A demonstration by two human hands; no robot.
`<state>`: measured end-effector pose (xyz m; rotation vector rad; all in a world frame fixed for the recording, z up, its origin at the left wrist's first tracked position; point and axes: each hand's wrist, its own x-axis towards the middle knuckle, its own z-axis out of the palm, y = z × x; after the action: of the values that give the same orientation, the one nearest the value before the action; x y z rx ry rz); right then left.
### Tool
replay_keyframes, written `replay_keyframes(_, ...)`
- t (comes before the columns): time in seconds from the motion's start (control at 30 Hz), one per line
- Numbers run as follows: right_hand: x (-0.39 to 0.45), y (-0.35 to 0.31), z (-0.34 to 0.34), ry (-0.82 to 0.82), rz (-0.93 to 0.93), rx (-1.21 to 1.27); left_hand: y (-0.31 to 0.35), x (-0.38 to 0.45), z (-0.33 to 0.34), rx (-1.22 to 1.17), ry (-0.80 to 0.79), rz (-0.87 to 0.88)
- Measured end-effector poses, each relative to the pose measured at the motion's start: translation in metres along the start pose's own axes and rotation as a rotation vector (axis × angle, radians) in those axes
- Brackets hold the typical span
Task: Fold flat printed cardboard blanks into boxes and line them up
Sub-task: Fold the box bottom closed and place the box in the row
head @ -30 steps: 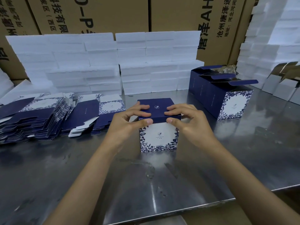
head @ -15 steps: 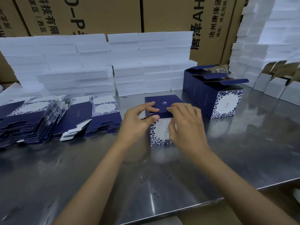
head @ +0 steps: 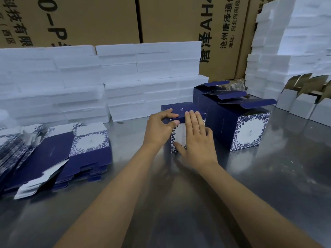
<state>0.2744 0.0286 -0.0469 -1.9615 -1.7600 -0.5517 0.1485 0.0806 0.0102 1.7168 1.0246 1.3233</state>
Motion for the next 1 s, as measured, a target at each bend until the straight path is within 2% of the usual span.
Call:
replay_keyframes(0.37, 0.097, 0.037, 0.068, 0.051, 0.071, 0.098, -0.049, 0.115, 0.056, -0.077, 0.034, -0.006)
replay_keyframes(0.67, 0.135, 0.049, 0.099, 0.094, 0.125, 0.181, -0.066, 0.159, 0.076, -0.067, 0.057, 0.032)
replay_keyframes(0.83, 0.139, 0.050, 0.101, 0.082, 0.127, 0.174, -0.063, 0.165, 0.081, 0.049, 0.060, 0.058)
replay_keyframes(1.0, 0.133, 0.048, 0.098, 0.042, 0.124, 0.167, -0.052, 0.156, 0.070, 0.288, -0.063, 0.052)
